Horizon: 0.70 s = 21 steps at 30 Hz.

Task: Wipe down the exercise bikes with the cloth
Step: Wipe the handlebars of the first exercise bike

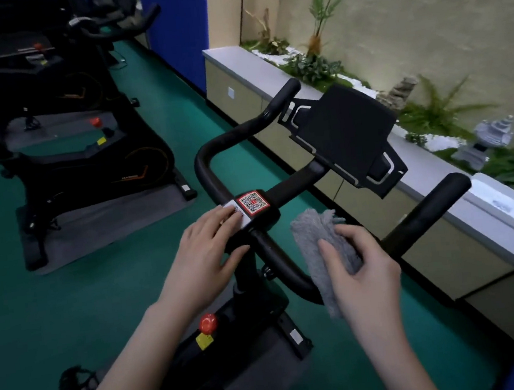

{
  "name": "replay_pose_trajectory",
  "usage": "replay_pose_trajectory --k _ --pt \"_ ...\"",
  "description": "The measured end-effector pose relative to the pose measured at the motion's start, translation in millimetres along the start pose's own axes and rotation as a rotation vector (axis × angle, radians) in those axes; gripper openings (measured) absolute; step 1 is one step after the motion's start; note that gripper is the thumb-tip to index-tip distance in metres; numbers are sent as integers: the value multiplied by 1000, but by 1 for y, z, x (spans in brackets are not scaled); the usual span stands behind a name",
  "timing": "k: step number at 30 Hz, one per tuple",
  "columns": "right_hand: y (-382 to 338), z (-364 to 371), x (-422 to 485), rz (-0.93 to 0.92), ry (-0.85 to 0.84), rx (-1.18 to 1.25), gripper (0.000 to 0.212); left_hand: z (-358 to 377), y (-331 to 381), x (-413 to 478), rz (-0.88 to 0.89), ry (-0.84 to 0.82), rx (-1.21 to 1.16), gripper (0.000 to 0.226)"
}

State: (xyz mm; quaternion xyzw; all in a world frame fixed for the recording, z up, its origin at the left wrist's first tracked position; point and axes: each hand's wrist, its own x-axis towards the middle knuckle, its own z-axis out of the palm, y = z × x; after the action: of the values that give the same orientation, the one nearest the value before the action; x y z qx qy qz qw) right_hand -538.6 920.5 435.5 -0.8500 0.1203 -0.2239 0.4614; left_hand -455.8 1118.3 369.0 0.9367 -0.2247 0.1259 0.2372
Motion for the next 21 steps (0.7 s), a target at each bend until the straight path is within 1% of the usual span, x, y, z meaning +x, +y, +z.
replay_pose_trajectory --k 1,4,7,9,11,15,19,21 --pt "-5 12 2 -11 20 -59 11 0 -5 3 27 1 -18 56" --pt "-17 48 7 -40 51 -243 16 1 -19 9 105 6 -75 53" --pt "-24 77 9 -84 8 -422 19 1 -31 12 160 9 -135 50" --pt "-27 89 11 -61 -30 -491 22 2 -37 13 178 19 -175 49" --pt "-27 94 12 -27 -59 -522 24 4 -40 12 186 30 -221 48" --pt "-24 94 11 17 -72 -510 22 9 -43 10 196 56 -270 54" --pt "-22 74 7 121 -100 -584 24 12 -46 12 208 65 -301 52" --pt "-22 63 9 175 -97 -578 24 13 -47 11 208 67 -311 51"
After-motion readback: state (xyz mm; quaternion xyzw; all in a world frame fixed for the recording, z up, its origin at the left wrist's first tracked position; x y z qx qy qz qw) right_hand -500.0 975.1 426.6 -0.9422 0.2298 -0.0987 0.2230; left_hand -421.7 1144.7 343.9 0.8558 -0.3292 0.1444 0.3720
